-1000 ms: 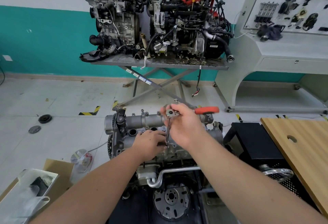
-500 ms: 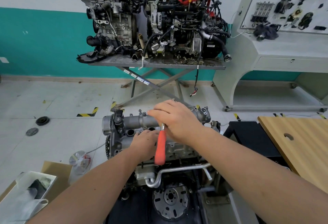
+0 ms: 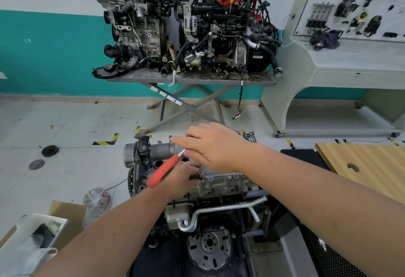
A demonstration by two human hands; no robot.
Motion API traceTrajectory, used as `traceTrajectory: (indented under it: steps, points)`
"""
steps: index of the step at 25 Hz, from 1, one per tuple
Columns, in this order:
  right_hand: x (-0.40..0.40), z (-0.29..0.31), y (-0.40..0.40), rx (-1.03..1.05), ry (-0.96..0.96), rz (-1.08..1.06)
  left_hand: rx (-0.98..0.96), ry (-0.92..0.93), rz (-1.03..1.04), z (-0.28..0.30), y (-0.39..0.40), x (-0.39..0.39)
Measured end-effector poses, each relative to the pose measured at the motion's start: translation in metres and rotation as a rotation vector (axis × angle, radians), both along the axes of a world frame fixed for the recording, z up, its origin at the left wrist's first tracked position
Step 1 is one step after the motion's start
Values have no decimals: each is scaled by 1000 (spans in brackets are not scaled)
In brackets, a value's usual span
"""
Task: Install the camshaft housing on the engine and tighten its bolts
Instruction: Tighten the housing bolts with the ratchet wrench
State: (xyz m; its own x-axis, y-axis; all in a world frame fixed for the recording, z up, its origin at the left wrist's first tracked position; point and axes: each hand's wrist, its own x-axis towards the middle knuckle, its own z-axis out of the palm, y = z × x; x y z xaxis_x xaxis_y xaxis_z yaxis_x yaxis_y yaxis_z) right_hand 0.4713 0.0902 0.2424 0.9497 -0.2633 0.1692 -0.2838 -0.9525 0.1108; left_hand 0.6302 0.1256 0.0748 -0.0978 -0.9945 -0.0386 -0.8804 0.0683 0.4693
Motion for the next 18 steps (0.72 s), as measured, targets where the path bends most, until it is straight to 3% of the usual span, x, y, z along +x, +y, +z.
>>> traceTrajectory:
  steps: [2,4,6,8,9,10,12,13,16,18]
  points:
    - [11,0,4,20,-57,-131,-8,-88,5,6,1,0]
    - [23,4,9,263,-110,-356,55,-120,11,11,3,0]
    - [29,5,9,894,-396,-596,87,-124,-14,15,5,0]
    - [32,1,15,1670,-844,-676,82,-135,-40,18,6,-2]
    - [31,-2,17,1888,-1082,-664,79,-141,-37,19,5,-1]
    - [30,-8,17,1978,-1289,-642,83,-136,-33,20,6,-2]
    - [29,-24,19,1893,-1523,-566,79,-129,-31,19,5,-2]
    - [27,-33,21,1726,-1509,-546,76,-130,-31,19,5,-2]
    - [18,-58,27,1050,-1159,-419,62,-115,-42,17,6,-1]
    - [14,-66,21,506,-1054,-237,23,-89,-42,16,7,0]
